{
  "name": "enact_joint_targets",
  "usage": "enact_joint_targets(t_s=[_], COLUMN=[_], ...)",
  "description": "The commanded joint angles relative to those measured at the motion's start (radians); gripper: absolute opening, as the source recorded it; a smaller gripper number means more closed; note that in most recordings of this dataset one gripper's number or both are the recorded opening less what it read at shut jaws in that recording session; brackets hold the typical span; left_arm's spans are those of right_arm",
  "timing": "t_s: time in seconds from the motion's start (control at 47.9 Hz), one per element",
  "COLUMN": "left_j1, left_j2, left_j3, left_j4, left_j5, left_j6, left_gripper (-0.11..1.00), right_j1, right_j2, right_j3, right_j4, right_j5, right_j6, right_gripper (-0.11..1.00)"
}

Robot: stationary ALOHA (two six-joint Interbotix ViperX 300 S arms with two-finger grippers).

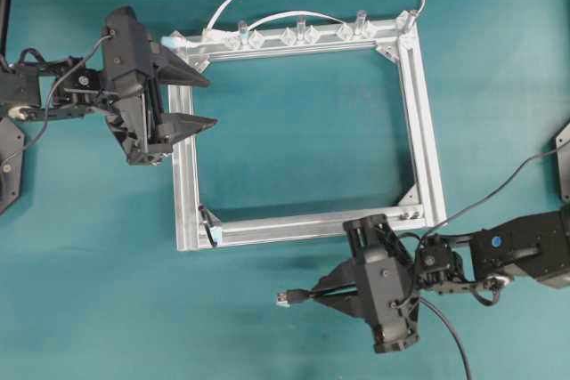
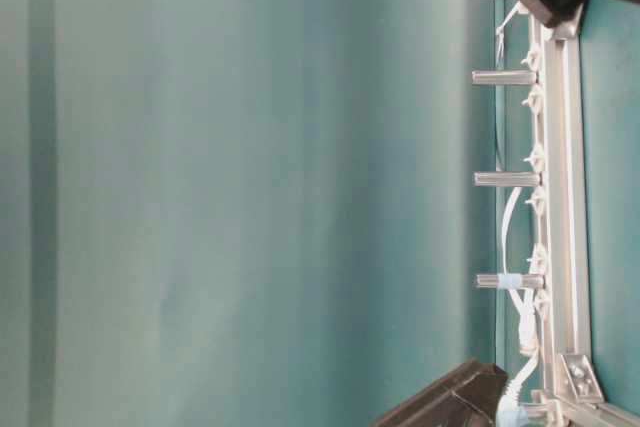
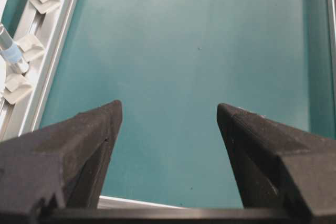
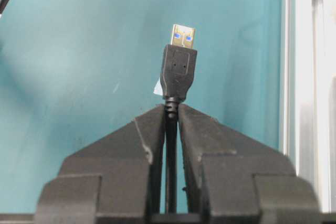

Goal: Insert the wire through the string loop located on the left side.
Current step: 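Lift the USB cable with the right gripper, plug pointing forward, then carry the plug leftward along the bottom frame bar toward the zip-tie loop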

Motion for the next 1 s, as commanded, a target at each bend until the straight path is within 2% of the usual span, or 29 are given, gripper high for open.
enact_joint_targets(t_s=[0.0,0.355,0.585,0.982], left_j1=[-0.003,-0.003,-0.014,-0.147], left_j2=[-0.014,-0.029,-0.123,-0.282], left_j3=[-0.008,-0.002,0.038,0.127], left_j4=[0.003,0.003,0.003,0.003], left_j5=[-0.006,0.005,0.069,0.178], left_j6=[0.002,0.002,0.000,-0.008], left_gripper=[0.75,0.75,0.75,0.75], right_j1=[-0.002,-0.031,-0.078,-0.184], right_j2=[-0.032,-0.032,-0.032,-0.048], right_j3=[-0.017,-0.017,-0.017,-0.017], right_j4=[-0.002,-0.003,-0.035,-0.075], right_j5=[-0.003,0.012,0.043,0.081], right_j6=[-0.002,-0.014,-0.032,-0.086], right_gripper=[0.10,0.10,0.10,0.10])
